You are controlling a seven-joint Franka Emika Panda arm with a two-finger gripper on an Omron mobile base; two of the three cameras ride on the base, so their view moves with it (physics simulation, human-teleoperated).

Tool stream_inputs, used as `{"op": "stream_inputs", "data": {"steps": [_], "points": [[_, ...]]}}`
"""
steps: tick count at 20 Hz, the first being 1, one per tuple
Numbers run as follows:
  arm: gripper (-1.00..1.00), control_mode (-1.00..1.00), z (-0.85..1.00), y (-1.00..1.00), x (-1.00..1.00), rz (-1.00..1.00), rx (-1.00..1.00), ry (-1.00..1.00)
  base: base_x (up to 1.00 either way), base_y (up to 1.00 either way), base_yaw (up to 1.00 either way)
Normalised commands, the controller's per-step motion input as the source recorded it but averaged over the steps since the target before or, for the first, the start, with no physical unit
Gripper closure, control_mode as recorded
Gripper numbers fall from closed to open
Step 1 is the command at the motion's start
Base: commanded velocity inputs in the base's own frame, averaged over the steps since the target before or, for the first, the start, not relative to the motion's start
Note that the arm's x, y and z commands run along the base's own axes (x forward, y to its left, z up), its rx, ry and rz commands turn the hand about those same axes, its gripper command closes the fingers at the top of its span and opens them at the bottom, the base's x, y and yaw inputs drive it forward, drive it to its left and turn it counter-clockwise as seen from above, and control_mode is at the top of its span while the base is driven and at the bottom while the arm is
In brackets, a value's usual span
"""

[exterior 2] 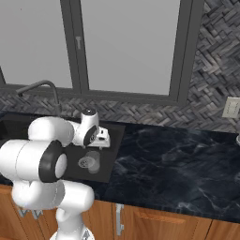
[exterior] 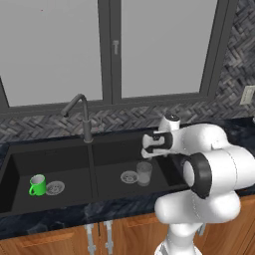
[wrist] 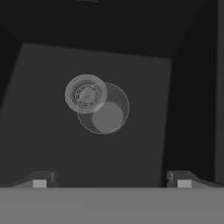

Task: Place the mug in the left basin and the glass cup in the right basin of the sink.

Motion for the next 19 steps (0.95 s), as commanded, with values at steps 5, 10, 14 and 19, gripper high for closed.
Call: {"op": "stream_inputs", "data": {"steps": [5, 10, 14, 19], "points": [[-1.00, -1.00, 0.50, 0.00, -0.47, 0.00, 0.00, 0.00, 0.00, 0.00, 0.00], [-1.00, -1.00, 0.54, 0.00, -0.35, 0.00, 0.00, 0.01, 0.00, 0.00, 0.00], [-1.00, -1.00, 0.54, 0.00, -0.29, 0.00, 0.00, 0.03, 0.00, 0.00, 0.00], [-1.00, -1.00, 0.50, 0.00, -0.34, 0.00, 0.00, 0.03, 0.00, 0.00, 0.00]]}}
